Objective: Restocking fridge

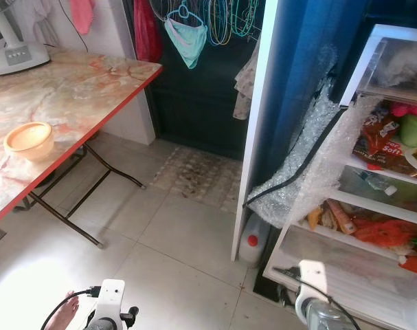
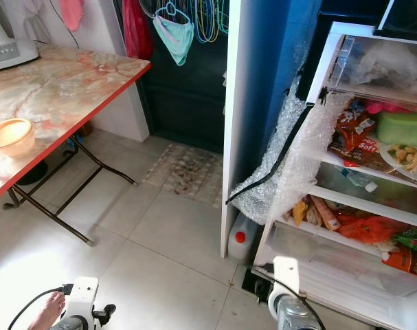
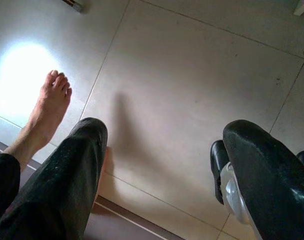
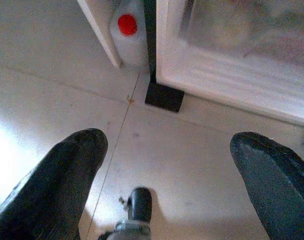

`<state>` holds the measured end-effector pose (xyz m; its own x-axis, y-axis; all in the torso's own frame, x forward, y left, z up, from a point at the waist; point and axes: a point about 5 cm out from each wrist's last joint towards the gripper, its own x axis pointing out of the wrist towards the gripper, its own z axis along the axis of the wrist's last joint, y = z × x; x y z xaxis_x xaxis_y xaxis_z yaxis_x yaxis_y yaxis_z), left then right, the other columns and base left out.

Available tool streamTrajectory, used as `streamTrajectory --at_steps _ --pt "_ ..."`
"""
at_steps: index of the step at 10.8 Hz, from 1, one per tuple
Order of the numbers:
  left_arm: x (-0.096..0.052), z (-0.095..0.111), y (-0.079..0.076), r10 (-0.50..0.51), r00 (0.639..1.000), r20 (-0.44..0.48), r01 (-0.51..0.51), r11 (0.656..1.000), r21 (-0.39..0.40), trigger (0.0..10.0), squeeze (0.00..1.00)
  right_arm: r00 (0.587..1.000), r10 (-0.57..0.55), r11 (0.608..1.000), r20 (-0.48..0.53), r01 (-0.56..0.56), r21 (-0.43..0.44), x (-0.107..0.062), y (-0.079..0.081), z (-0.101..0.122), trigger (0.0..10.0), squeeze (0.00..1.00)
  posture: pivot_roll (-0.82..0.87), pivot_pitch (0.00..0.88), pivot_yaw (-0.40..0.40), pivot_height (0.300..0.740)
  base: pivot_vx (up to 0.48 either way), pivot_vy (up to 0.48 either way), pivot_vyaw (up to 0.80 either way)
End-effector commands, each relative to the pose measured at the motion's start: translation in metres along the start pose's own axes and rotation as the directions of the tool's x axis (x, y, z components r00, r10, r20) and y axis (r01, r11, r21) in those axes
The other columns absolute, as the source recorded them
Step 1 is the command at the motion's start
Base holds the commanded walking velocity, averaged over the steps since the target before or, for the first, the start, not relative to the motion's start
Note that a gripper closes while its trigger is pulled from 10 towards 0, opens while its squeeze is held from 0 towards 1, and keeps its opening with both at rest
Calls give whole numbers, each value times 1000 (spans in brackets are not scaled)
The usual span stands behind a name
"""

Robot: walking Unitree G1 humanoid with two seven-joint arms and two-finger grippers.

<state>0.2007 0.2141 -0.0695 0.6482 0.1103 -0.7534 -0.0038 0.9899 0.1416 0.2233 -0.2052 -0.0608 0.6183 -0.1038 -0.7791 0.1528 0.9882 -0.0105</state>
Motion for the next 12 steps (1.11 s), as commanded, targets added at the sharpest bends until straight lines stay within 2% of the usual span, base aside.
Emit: streamTrajectory --at_steps 1,2,3,4,5,6,7,8,10,12 --pt "-1 -5 3 8 1000 -15 -7 1000 18 10000 0 997 16 998 70 -12 -64 0 1 6 10000 0 103 0 57 740 0 0 0" --pt "-1 -6 3 9 1000 -15 -9 1000 16 10000 0 975 -13 997 221 30 -76 -3 0 18 10000 0 109 0 56 740 0 0 0" --pt "-2 -6 4 12 1000 -10 -12 1000 7 10000 0 966 -32 999 258 25 30 -4 0 18 10000 0 94 0 58 740 0 0 0" --pt "-2 -6 4 14 1000 1 -14 1000 9 10000 0 951 -51 997 306 29 78 -6 -1 20 10000 0 92 0 55 740 0 0 0" --pt "-2 -5 4 17 1000 9 -17 1000 2 10000 0 948 -63 994 311 33 102 -7 -2 19 10000 0 88 0 50 740 0 0 0" --pt "-2 -4 4 16 1000 16 -16 1000 -1 10000 0 950 -57 996 306 31 88 -6 -1 18 10000 0 87 0 47 740 0 0 0" --pt "-2 -4 4 17 1000 18 -17 1000 -8 10000 0 964 -64 996 258 44 81 -5 -2 13 10000 0 85 0 49 740 0 0 0" --pt "-2 -4 4 18 1000 15 -17 1000 -14 10000 0 976 -60 997 210 48 59 -4 -1 8 10000 0 87 0 50 740 0 251 0" --pt "-2 -4 4 16 1000 14 -16 1000 -10 10000 0 988 -85 993 131 73 90 -3 -2 0 10000 0 86 0 57 740 0 352 0" --pt "-2 -4 6 16 1000 11 -16 1000 -7 10000 0 989 -74 991 131 59 118 -3 0 -1 10000 0 76 0 66 740 0 352 0"
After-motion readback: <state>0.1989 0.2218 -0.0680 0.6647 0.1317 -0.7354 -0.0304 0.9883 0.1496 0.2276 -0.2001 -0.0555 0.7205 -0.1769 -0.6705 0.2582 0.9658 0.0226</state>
